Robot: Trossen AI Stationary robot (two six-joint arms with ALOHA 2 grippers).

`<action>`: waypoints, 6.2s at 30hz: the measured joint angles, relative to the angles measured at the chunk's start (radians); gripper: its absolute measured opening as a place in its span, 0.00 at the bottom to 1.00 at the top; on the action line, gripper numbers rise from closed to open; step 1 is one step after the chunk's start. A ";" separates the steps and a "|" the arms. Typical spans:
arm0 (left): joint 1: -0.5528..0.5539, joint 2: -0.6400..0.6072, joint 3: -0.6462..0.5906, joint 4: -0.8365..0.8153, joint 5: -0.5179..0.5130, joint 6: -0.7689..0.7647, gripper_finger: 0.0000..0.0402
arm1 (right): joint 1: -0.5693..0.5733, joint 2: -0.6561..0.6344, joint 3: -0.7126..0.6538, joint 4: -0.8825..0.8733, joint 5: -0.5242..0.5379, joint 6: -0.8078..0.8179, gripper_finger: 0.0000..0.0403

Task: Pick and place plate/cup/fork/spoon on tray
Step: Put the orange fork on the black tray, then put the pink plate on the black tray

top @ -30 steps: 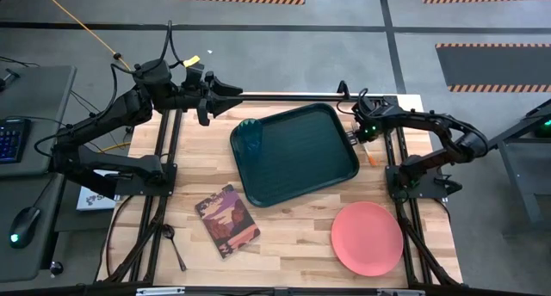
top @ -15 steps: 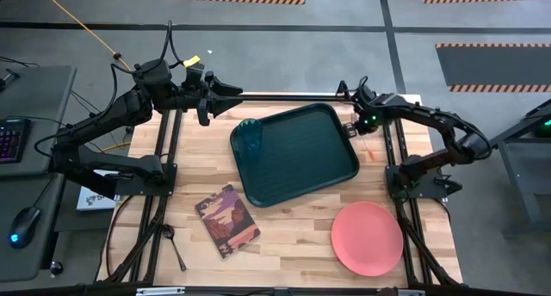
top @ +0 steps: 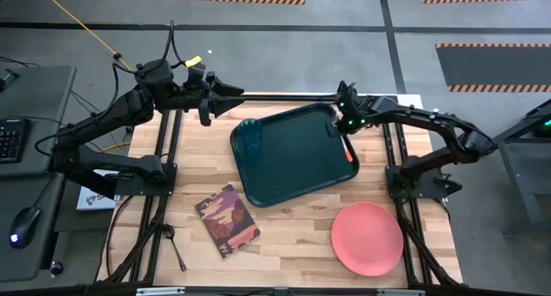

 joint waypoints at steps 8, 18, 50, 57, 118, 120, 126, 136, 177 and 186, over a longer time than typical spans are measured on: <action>0.000 0.032 0.000 0.000 0.003 -0.002 0.54 | 0.020 0.166 0.000 0.097 -0.018 0.019 0.00; -0.008 0.039 0.000 -0.001 0.004 -0.027 0.54 | 0.017 0.286 0.000 0.132 0.003 -0.006 0.00; -0.013 0.039 0.000 -0.001 0.005 -0.029 0.54 | 0.014 0.253 0.000 0.112 0.028 -0.041 0.30; -0.013 0.039 0.000 -0.001 0.005 -0.040 0.54 | 0.016 0.028 0.000 -0.003 -0.157 -0.133 0.38; -0.013 0.039 0.000 -0.001 0.005 -0.053 0.54 | 0.820 -0.157 -0.451 0.018 -0.385 0.169 0.20; -0.013 0.039 0.000 -0.001 0.005 -0.053 0.54 | 0.821 -0.158 -0.451 0.029 -0.415 0.145 0.08; -0.012 0.039 0.000 -0.001 0.005 -0.055 0.54 | 0.819 -0.163 -0.451 0.041 -0.505 0.093 0.03; -0.013 0.039 0.000 -0.001 0.005 -0.064 0.54 | 0.762 -0.358 -0.453 0.253 -0.861 0.112 0.00; -0.012 0.039 0.000 0.000 0.004 -0.060 0.54 | 0.149 -0.183 -0.452 0.631 -0.215 0.469 0.00; -0.012 0.039 0.000 0.000 0.004 -0.060 0.54 | 0.149 -0.135 -0.452 0.678 -0.190 0.520 0.00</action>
